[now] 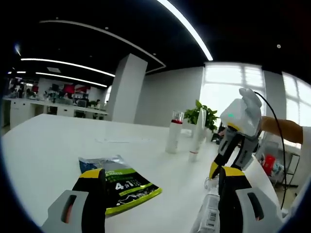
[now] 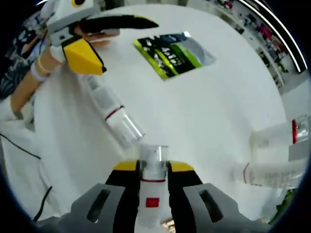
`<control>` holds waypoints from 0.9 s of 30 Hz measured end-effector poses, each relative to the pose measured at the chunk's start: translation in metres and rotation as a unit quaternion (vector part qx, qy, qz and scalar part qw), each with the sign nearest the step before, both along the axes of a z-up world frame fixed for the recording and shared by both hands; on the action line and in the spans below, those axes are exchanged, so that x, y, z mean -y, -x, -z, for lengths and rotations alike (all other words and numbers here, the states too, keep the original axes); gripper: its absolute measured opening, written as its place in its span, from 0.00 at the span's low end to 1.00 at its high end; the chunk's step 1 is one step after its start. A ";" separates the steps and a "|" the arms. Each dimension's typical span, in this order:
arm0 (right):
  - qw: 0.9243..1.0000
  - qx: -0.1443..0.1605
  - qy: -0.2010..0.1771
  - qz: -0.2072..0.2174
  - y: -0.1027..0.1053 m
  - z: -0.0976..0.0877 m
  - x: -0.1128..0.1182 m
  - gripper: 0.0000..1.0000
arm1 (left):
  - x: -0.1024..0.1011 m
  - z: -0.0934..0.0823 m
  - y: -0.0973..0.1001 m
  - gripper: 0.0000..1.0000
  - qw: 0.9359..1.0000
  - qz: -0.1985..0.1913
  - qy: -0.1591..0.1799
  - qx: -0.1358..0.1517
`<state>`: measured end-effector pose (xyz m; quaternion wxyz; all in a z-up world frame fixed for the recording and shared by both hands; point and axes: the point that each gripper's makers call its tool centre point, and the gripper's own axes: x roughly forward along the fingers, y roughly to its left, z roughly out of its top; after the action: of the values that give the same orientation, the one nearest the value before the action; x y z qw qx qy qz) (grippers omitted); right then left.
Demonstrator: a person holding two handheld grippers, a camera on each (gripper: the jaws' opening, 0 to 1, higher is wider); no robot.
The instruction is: Arrange the skincare products in the storage area until every visible bottle or jar stands upright without overlapping.
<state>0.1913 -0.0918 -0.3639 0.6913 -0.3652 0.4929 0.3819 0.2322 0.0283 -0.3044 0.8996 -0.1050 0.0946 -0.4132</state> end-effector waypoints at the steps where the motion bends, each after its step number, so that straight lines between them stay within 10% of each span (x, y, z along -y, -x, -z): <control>1: 1.000 0.001 0.001 0.000 0.000 0.000 0.000 0.18 | 0.000 0.000 0.001 0.99 1.000 0.000 0.000 0.000; 27: 0.985 0.134 -0.098 0.047 -0.025 -0.073 -0.016 0.18 | 0.002 0.002 0.004 0.99 1.000 -0.003 -0.004 -0.002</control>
<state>0.2163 -0.0755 -0.2913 0.8006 -0.3197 0.3727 0.3435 0.2284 0.0260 -0.3060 0.9010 -0.1023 0.0974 -0.4101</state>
